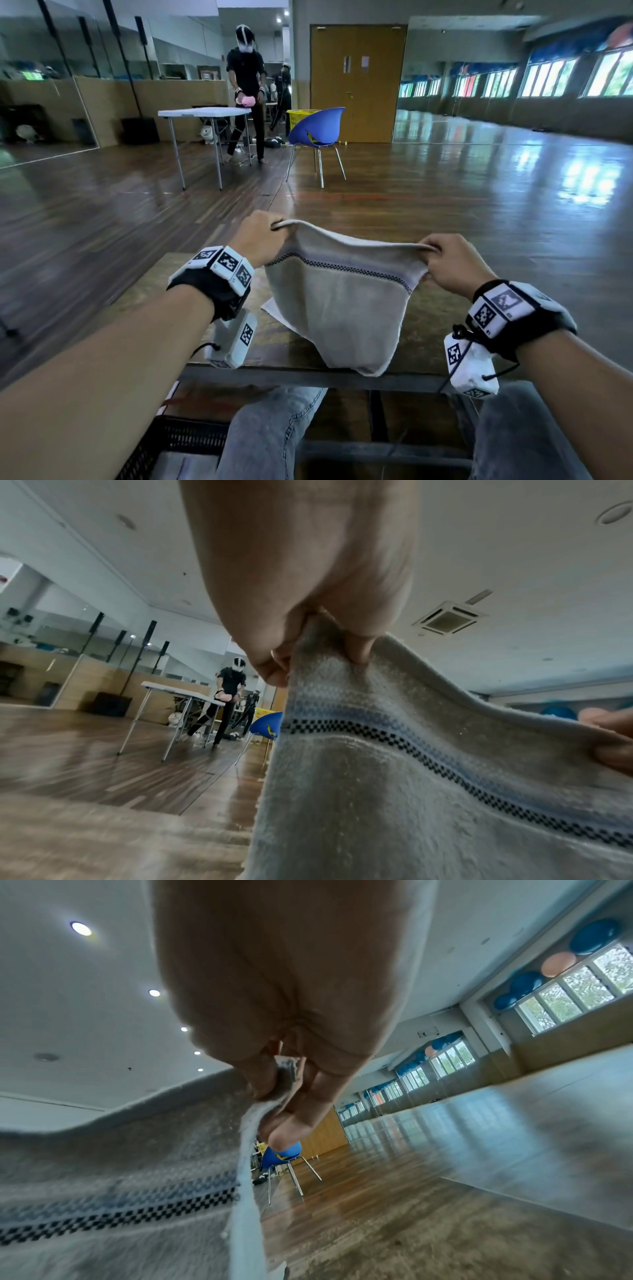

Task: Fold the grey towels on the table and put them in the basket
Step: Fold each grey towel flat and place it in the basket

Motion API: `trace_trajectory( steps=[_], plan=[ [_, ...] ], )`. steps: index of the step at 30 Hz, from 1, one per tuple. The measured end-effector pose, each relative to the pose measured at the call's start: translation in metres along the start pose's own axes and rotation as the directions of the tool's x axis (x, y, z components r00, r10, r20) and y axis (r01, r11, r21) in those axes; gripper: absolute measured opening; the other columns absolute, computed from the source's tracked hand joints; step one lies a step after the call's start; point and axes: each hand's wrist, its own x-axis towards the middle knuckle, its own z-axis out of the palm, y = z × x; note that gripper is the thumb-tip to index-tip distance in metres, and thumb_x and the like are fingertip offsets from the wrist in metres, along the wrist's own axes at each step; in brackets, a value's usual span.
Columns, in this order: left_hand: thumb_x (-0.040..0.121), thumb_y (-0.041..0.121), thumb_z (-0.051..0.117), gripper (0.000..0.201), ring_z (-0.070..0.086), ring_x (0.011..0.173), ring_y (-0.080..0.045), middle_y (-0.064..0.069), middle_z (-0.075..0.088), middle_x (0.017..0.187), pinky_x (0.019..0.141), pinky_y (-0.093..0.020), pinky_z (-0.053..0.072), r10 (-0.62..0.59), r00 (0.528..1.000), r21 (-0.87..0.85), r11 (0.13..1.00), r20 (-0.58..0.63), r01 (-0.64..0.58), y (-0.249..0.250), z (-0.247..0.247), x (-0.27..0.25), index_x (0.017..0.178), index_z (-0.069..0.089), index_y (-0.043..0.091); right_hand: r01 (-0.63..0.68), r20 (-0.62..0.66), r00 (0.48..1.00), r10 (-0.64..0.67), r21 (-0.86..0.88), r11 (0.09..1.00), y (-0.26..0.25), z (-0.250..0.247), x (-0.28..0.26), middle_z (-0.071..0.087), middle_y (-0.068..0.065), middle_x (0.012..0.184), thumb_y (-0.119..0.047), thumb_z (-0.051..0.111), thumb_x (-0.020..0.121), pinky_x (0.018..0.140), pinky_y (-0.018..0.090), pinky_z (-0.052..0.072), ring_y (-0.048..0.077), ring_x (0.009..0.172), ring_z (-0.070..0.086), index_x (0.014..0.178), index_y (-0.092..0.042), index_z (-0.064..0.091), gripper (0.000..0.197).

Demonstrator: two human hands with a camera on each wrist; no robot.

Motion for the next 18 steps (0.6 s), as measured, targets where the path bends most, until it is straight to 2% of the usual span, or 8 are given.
trace_trajectory(
  steps=[1,3,5,8,12,15,16,18],
  plan=[
    [0.097,0.023,0.057,0.031,0.047,0.066,-0.020,-0.008,0.058,0.067,0.057,-0.032,0.031,-0.025,1.000,-0.046,0.999,0.007,0.026,-0.003,0.003,0.001,0.071,0.063,0.007,0.010,-0.008,1.000,-0.010,-0.013,1.000,0.002,0.004,0.000,0.073,0.011,0.080,0.001,0.050,0.093,0.062,0.038,0.061,0.025,0.069,0.072,0.086,-0.015,0.071,0.027],
    [0.097,0.025,0.055,0.034,0.044,0.065,-0.017,-0.002,0.051,0.065,0.058,-0.031,0.029,-0.111,0.993,-0.149,0.982,0.028,0.114,-0.008,0.010,0.005,0.065,0.052,0.012,0.043,-0.019,0.999,-0.044,-0.025,0.999,0.006,0.011,0.002,0.070,0.001,0.076,-0.008,0.057,0.095,0.058,0.030,0.053,0.018,0.070,0.066,0.076,-0.024,0.067,0.027],
    [0.097,0.030,0.054,0.036,0.045,0.064,-0.019,-0.004,0.049,0.066,0.061,-0.032,0.029,-0.193,0.979,-0.176,0.963,0.068,0.203,-0.013,0.018,0.009,0.066,0.049,0.012,0.060,-0.006,0.998,-0.060,0.007,0.998,0.008,0.016,0.003,0.066,-0.001,0.069,-0.018,0.061,0.097,0.058,0.029,0.048,0.021,0.066,0.064,0.071,-0.024,0.064,0.027],
    [0.097,0.035,0.052,0.039,0.045,0.060,-0.020,-0.007,0.049,0.063,0.057,-0.032,0.030,-0.227,0.962,-0.097,0.965,0.155,0.243,-0.024,0.037,0.011,0.067,0.050,0.010,0.066,0.057,0.996,-0.068,0.044,0.997,0.017,0.030,0.008,0.056,-0.004,0.060,-0.024,0.061,0.097,0.060,0.032,0.043,0.017,0.060,0.053,0.069,-0.018,0.061,0.028],
    [0.098,0.026,0.051,0.037,0.050,0.065,-0.014,-0.004,0.058,0.071,0.055,-0.028,0.032,-0.218,0.936,0.056,0.976,0.277,0.211,-0.043,0.066,0.014,0.068,0.060,0.007,0.054,0.198,0.979,-0.058,0.026,0.998,0.035,0.057,0.014,0.053,0.001,0.064,-0.027,0.060,0.099,0.060,0.032,0.038,0.017,0.062,0.047,0.078,-0.006,0.062,0.029],
    [0.094,0.022,0.055,0.043,0.043,0.055,-0.009,-0.002,0.047,0.061,0.051,-0.022,0.031,-0.232,0.882,0.121,0.972,0.410,0.200,-0.055,0.087,0.016,0.054,0.042,0.013,0.023,0.321,0.946,-0.030,0.025,0.999,0.050,0.080,0.018,0.062,0.001,0.069,-0.030,0.065,0.096,0.067,0.033,0.042,0.017,0.069,0.054,0.076,-0.016,0.069,0.024],
    [0.092,0.025,0.056,0.042,0.045,0.061,-0.012,-0.003,0.047,0.066,0.057,-0.024,0.034,-0.260,0.855,0.171,0.964,0.449,0.203,-0.059,0.095,0.015,0.054,0.040,0.014,0.020,0.371,0.928,-0.023,0.012,1.000,0.055,0.088,0.018,0.067,0.000,0.073,-0.031,0.067,0.095,0.070,0.034,0.046,0.016,0.072,0.058,0.074,-0.022,0.070,0.022],
    [0.092,0.037,0.055,0.037,0.047,0.099,-0.018,-0.003,0.055,0.093,0.083,-0.030,0.034,-0.297,0.804,0.330,0.934,0.516,0.134,-0.068,0.111,0.013,0.061,0.051,0.018,0.029,0.478,0.878,0.003,-0.060,0.998,0.062,0.103,0.019,0.073,-0.003,0.080,-0.035,0.070,0.092,0.076,0.034,0.051,0.013,0.079,0.065,0.072,-0.034,0.071,0.020]
  ],
)
